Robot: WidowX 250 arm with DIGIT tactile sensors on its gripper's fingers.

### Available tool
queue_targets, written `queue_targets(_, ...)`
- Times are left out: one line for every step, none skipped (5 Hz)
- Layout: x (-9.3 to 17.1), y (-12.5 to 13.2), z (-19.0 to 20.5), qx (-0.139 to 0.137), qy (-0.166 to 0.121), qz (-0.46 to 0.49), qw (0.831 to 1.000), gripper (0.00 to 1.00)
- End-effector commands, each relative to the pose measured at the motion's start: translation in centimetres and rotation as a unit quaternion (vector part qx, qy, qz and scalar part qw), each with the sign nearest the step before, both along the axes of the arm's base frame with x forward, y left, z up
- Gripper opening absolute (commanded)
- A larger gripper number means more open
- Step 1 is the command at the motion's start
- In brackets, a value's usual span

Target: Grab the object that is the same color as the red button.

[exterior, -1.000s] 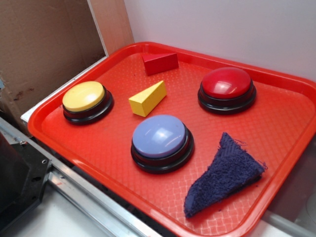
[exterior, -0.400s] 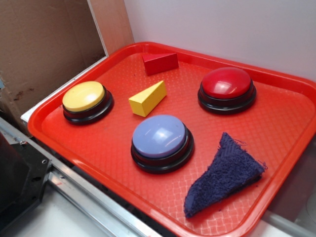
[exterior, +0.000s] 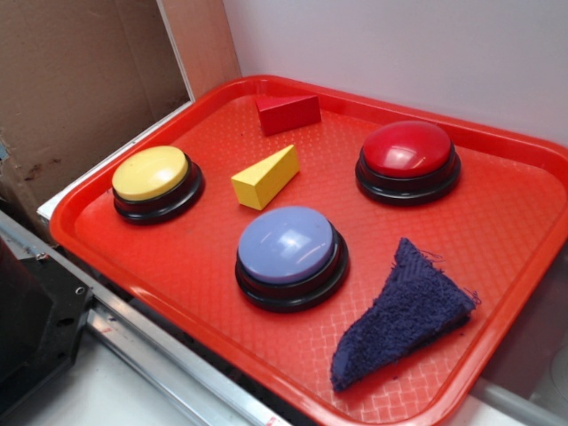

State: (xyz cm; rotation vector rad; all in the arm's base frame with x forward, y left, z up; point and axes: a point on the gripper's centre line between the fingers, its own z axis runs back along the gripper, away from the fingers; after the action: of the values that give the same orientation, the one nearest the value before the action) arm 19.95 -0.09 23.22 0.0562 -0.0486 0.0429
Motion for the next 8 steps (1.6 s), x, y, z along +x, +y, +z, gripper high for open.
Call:
queue_targets(6.0, 3.3, -3.0, 0.005, 0.011, -0.05, 0.999, 1.0)
queue_targets(8.5, 5.2, -5.1, 0.021, 0.023, -0.066, 0.997, 1.0)
queue_targets(10.5, 5.3, -6.1, 0.028, 0.023, -0.153, 0.988, 1.0)
queue_targets(11.3, 4.6, -7.0, 0.039, 0.025, -0.198, 0.979, 1.0)
queue_targets(11.1, 3.1, -8.3, 0.039, 0.044, -0.243, 0.968, 1.0)
queue_targets(10.7, 2.2, -9.3, 0.024, 0.054, -0.29, 0.955, 1.0)
queue_targets(10.7, 2.2, -9.3, 0.024, 0.054, -0.29, 0.955, 1.0)
queue_targets(10.7, 2.2, -9.3, 0.024, 0.054, -0.29, 0.955, 1.0)
